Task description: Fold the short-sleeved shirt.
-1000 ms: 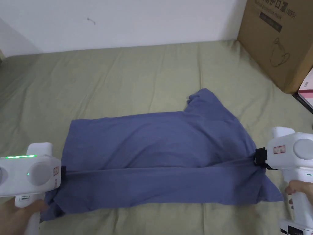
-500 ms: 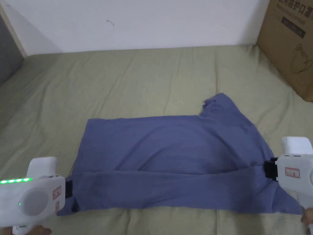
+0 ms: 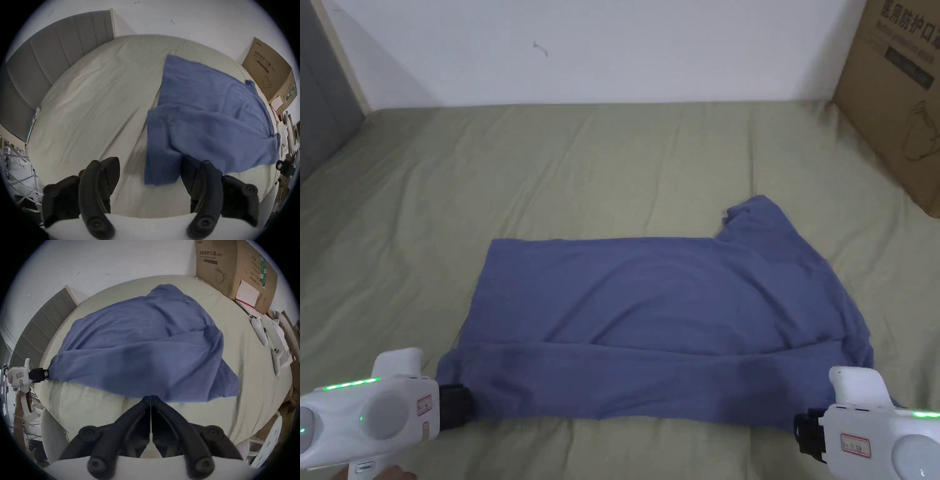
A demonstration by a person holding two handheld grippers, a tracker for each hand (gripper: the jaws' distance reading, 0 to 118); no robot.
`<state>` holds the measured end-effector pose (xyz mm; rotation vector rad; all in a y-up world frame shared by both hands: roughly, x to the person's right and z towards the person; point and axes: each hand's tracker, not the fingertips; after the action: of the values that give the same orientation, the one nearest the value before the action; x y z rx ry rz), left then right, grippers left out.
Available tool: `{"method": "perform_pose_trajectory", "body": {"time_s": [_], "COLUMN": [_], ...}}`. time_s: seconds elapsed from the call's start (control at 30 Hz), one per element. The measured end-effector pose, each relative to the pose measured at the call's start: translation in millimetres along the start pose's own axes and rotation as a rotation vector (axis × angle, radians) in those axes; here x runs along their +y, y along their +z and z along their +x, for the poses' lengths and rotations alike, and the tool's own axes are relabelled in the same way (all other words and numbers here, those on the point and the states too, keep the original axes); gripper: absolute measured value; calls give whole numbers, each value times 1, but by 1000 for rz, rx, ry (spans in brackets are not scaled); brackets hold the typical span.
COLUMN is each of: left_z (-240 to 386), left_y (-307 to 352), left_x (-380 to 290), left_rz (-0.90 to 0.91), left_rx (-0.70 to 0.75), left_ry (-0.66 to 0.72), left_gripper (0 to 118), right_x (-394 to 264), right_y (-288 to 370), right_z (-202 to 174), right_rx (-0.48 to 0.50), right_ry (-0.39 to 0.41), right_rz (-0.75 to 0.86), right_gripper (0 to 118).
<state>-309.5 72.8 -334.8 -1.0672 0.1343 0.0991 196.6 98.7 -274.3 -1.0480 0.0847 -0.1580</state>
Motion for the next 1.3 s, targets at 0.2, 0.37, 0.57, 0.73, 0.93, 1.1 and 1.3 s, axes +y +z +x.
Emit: {"method": "perform_pose_trajectory", "body": {"time_s": [0.2,0.37,0.57,0.73,0.93,1.1,1.3], "left_z": [12,14,15,12,8,5,10], "left_y": [10,11,16,21,38,64,85], "left_x": [-5,-5,-3,2,8,7,-27], "left_rz": [50,25,39,36,44,60,28], "left_rx": [0,4,3,-8,-7,-20,15], "left_ry": [-38,-97,-107,-72,-92,-98,-183], "left_gripper": [5,5,5,5,5,5,5], "right_x": [-10,0,12,9,19,25,-4], "right_y": [13,12,-6,-15,9,40,63], "right_z": [21,47,79,62,58,65,68], "right_rx": [-33,-72,-173,-169,-108,-112,-146], "right_ry": [-103,-238,-292,-199,-221,-219,-170], "right_rz": [9,26,-18,-47,-11,20,7], "right_gripper": [3,67,88,31,12,12,12]}}
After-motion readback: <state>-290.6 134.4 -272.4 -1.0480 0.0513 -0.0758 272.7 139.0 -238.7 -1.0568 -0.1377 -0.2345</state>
